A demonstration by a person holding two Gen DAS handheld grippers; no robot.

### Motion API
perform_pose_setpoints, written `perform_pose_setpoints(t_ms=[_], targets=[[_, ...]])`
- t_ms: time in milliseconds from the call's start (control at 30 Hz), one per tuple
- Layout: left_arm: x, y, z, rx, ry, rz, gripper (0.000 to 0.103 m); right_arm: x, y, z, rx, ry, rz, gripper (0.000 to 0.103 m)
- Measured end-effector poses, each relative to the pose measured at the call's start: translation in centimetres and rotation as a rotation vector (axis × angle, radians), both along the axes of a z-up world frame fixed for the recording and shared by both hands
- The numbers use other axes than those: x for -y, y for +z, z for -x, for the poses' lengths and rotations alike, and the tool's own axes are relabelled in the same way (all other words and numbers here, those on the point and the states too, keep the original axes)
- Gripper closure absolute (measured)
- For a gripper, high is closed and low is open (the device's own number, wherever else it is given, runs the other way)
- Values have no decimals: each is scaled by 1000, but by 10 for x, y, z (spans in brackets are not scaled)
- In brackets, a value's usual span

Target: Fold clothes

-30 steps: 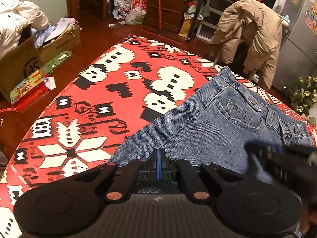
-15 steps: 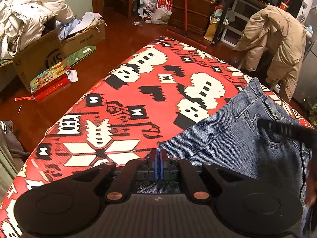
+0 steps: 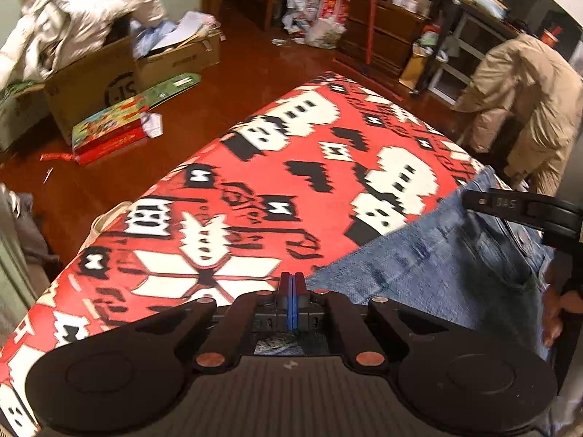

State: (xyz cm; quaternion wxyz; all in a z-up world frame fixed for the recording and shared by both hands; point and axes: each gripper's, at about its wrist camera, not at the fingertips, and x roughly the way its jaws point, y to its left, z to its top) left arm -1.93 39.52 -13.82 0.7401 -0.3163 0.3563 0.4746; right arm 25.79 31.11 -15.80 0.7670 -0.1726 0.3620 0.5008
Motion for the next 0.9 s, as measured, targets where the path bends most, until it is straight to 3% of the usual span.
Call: perform_pose_setpoints(t_ms=[133, 267, 333, 433, 567, 733, 900], targets=[[-8, 0, 10, 23, 48, 31, 100, 1, 13, 5, 31, 47, 12, 93], [-4, 0, 7, -3, 42, 11, 100, 5, 6, 18, 41, 104, 44, 94], [-3, 0, 6, -11, 40, 5, 100, -2, 0, 12, 73, 68, 23, 94], [-6, 0, 9, 6, 44, 19, 100, -14, 1, -6, -4, 21, -5, 94], [-8, 0, 9, 29, 47, 39, 101, -8, 19, -11, 23, 27, -22, 92], [-6, 5, 10, 48, 53, 49, 101, 0, 2, -13, 63, 50, 58, 103], [-4, 8, 9, 68, 41, 37, 101, -22, -3, -19, 52, 26, 9, 103]])
